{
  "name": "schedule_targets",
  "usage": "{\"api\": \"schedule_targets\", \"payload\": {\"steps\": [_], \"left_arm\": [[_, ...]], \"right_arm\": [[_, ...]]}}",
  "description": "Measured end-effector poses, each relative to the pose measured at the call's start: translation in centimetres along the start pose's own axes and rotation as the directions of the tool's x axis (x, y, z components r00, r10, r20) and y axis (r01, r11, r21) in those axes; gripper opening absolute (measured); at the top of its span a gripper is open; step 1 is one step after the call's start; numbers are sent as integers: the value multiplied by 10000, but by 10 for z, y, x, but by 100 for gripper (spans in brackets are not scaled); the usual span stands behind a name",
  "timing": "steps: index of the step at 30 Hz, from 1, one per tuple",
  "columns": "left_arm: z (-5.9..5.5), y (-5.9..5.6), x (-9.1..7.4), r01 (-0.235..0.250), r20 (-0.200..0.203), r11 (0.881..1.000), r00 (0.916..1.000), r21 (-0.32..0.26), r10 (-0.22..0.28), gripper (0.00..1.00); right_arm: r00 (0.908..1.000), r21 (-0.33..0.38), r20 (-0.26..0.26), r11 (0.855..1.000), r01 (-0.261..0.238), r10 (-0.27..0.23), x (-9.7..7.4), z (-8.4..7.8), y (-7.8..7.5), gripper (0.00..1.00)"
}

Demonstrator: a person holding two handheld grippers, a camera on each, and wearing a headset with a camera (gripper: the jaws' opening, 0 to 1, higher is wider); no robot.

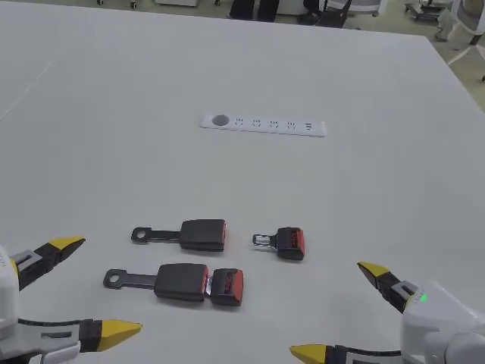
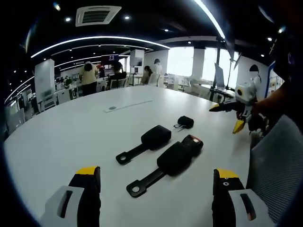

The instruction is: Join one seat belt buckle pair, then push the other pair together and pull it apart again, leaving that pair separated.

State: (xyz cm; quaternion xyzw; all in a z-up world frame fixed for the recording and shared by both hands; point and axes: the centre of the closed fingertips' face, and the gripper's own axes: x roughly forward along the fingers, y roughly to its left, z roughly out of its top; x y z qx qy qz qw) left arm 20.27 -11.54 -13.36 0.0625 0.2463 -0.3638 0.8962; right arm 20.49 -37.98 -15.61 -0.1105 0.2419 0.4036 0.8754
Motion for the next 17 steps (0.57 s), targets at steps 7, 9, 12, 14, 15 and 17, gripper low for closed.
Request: {"api": "schedule_targets", "payload": {"steps": [7,9,12,14,15,17], "left_arm": [[0,3,0,-80,73,10000,9999,-20,80,100],[0,3,0,-94,70,9999,9999,42,94,100],[-1,3,0,-83,74,10000,9999,45,83,100],[-3,4,0,-83,75,10000,9999,12,82,100],[-2,4,0,-82,84,10000,9999,30,81,100],[-2,2,0,-63,80,10000,9999,11,62,100]], "right_arm": [[9999,80,96,10000,51,-51,0,1,-2,100],[9999,74,103,10000,44,-45,0,1,-2,100],[10000,57,86,10000,30,-31,0,0,-2,100],[10000,68,93,10000,25,-26,0,-1,-2,100],[9999,67,98,10000,30,-30,0,-1,-2,99],[9999,54,107,10000,47,-48,0,-1,-3,99]]}}
